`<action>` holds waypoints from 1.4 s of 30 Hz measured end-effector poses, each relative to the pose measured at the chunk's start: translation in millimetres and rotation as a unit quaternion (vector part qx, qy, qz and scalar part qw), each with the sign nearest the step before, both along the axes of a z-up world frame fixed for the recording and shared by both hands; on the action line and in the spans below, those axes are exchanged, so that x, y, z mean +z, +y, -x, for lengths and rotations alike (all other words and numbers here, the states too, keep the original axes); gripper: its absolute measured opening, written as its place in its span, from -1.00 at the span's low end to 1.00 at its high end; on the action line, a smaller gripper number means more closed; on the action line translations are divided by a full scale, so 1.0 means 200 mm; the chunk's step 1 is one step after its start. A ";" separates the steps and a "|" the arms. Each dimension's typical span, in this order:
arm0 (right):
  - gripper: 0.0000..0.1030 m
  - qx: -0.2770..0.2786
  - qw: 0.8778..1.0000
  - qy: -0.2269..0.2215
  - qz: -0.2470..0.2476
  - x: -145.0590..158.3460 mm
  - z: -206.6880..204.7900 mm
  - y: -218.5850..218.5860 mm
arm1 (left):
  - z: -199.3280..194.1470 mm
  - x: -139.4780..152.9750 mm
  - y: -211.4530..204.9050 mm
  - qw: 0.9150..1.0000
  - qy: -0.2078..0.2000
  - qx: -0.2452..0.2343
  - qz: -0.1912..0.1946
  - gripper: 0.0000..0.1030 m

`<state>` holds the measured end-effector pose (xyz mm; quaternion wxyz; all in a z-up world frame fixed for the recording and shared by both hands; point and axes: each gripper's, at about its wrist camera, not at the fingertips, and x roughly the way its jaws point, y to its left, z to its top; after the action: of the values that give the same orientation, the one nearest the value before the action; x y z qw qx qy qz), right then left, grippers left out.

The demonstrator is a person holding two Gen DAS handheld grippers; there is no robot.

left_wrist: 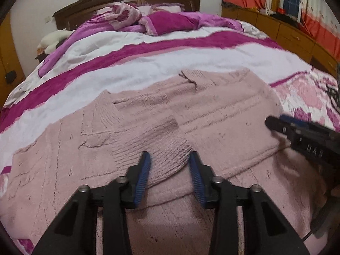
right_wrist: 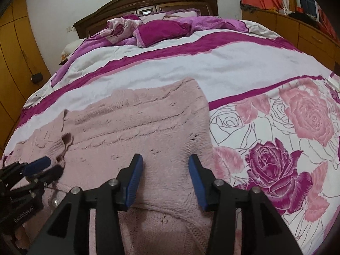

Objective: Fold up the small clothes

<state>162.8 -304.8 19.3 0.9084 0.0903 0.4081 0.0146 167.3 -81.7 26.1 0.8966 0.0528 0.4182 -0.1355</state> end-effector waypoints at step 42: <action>-0.07 0.002 1.000 0.022 0.000 0.01 -0.28 -0.07 | -0.01 -0.06 0.81 0.970 0.048 0.222 0.082 -1.00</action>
<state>219.5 -318.3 20.6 0.8992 0.0900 0.4279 0.0148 168.7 80.1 15.0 0.8842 -0.1218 0.4498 0.0307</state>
